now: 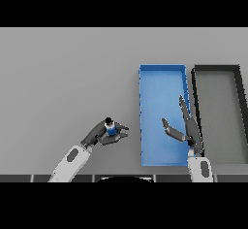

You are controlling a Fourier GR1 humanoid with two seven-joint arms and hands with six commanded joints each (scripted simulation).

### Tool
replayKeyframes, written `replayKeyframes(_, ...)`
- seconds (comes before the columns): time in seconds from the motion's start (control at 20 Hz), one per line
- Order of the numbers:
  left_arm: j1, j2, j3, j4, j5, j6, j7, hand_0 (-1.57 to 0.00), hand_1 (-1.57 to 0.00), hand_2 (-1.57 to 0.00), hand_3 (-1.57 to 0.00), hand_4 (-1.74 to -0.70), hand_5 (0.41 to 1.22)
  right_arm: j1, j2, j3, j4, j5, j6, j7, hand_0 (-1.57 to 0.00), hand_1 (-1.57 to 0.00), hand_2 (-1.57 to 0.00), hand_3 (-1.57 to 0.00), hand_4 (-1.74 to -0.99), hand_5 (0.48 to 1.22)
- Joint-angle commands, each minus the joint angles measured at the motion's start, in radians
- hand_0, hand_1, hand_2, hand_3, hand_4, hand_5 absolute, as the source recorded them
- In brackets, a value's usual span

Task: Pick up the blue pipe and place it into the blue bin.

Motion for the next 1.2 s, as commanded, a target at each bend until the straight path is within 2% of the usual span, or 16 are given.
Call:
replayKeyframes(0.0,-0.013,-0.012,0.006,0.007,-0.009,0.008,0.000,-1.41,-1.43,-1.45,-1.45,-1.49,1.169,0.002,0.000,-0.002,-0.002,0.001,-0.004,-0.003,0.00,0.00,0.00,0.00,-1.220,0.635)
replayKeyframes(0.1,-0.013,-0.021,0.009,-0.026,-0.016,0.011,-0.003,-1.47,-1.48,-1.50,-1.49,-1.48,1.188,-0.006,-0.009,-0.016,0.004,-0.010,-0.002,0.011,0.00,0.00,0.00,0.00,-1.219,0.628)
replayKeyframes(0.2,-0.018,-0.030,0.022,-0.064,-0.008,0.006,-0.022,-1.50,-1.51,-1.52,-1.52,-1.47,1.200,0.000,0.000,-0.006,-0.001,-0.006,-0.001,-0.001,0.00,0.00,0.00,0.00,-1.229,0.633)
replayKeyframes(0.3,-0.027,-0.044,0.022,-0.113,-0.004,0.000,-0.003,-1.53,-1.53,-1.54,-1.54,-1.47,1.207,-0.027,-0.001,-0.006,-0.004,0.009,-0.016,0.037,0.00,0.00,0.00,0.00,-1.220,0.638)
replayKeyframes(0.5,-0.062,-0.053,0.024,-0.193,0.003,-0.036,0.044,-1.55,-1.56,-1.56,-1.56,-1.47,1.215,-0.023,-0.007,-0.002,0.017,0.028,-0.016,0.022,0.00,0.00,0.00,0.00,-1.184,0.643)
replayKeyframes(0.65,-0.080,-0.065,0.023,-0.223,-0.002,-0.055,0.092,-1.56,-1.56,-1.56,-1.56,-1.47,1.218,-0.006,-0.016,-0.002,0.003,0.035,-0.018,-0.012,0.00,0.00,0.00,0.00,-1.161,0.644)
replayKeyframes(0.85,-0.084,-0.068,0.037,-0.237,-0.012,-0.077,0.133,-1.57,-1.57,-1.57,-1.57,-1.47,1.220,-0.021,-0.018,-0.014,0.027,0.036,-0.028,-0.012,0.00,0.00,0.00,0.00,-1.145,0.643)
replayKeyframes(1.0,-0.073,-0.094,0.032,-0.224,-0.035,-0.085,0.142,-1.57,-1.57,-1.57,-1.57,-1.47,1.220,0.018,-0.018,-0.002,-0.030,0.069,-0.052,-0.021,0.00,0.00,0.00,0.00,-1.138,0.643)
replayKeyframes(1.15,-0.072,-0.100,0.045,-0.216,-0.048,-0.097,0.137,-1.57,-1.57,-1.57,-1.57,-1.47,1.220,0.062,-0.013,0.013,-0.099,0.104,-0.074,0.004,0.00,0.00,0.00,0.00,-1.191,0.642)
